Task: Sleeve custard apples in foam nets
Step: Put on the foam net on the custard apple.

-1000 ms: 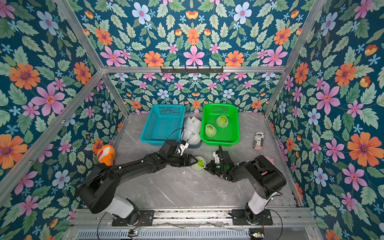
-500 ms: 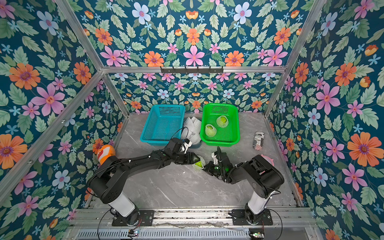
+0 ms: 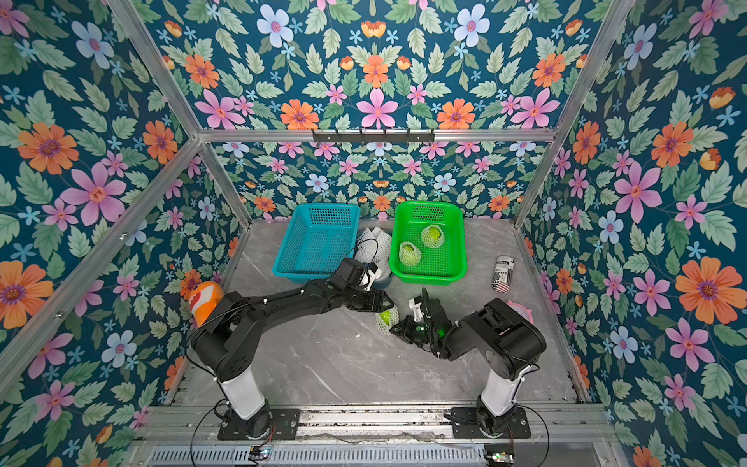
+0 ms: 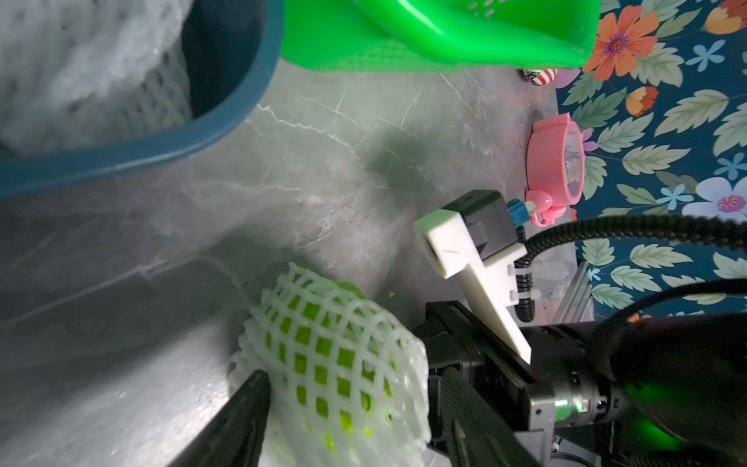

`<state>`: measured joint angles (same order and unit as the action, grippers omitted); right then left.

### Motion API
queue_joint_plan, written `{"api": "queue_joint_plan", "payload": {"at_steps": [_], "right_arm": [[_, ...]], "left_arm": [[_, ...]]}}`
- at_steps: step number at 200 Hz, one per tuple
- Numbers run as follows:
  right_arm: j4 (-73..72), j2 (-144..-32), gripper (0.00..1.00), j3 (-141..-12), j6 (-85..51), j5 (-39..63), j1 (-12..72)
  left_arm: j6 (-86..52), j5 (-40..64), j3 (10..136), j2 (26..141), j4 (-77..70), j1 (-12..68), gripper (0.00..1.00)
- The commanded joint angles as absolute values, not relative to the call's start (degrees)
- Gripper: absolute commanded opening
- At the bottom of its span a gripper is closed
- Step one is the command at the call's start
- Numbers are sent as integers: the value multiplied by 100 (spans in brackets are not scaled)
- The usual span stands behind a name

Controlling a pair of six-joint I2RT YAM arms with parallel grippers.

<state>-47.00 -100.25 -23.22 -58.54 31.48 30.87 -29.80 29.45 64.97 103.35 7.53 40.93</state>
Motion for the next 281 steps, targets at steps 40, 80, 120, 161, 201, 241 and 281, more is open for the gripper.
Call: {"api": "queue_joint_plan", "payload": {"at_steps": [40,80,120,161,201,241,281], "right_arm": [[-5195,-10085,19,-2220,-6020,3252,3097],[-5261,-9969,20,-2072,-6005,3305,3089],[-4546,-9264,20,-2003,-5648,3274,3090],[-3573,-8492,25,-2043,-5225,3125,3089],[-3129,-8146,28,-2025,-4992,3096,3074],[-2738,-7447,33,-1944,-4946,2791,2974],[-2491,-7435,25,-2176,-4991,2760,2692]], "left_arm": [[-2142,2435,7435,10817,2430,4234,67],[-2050,2255,7523,10828,2492,4284,67],[-2039,2275,7560,10846,2479,4288,67],[-2063,2241,7449,10804,2378,4295,67],[-2089,2242,7366,10740,2241,4294,67],[-2093,2224,7199,10611,2111,4295,67],[-2167,2341,6821,10293,1700,4280,65]]}}
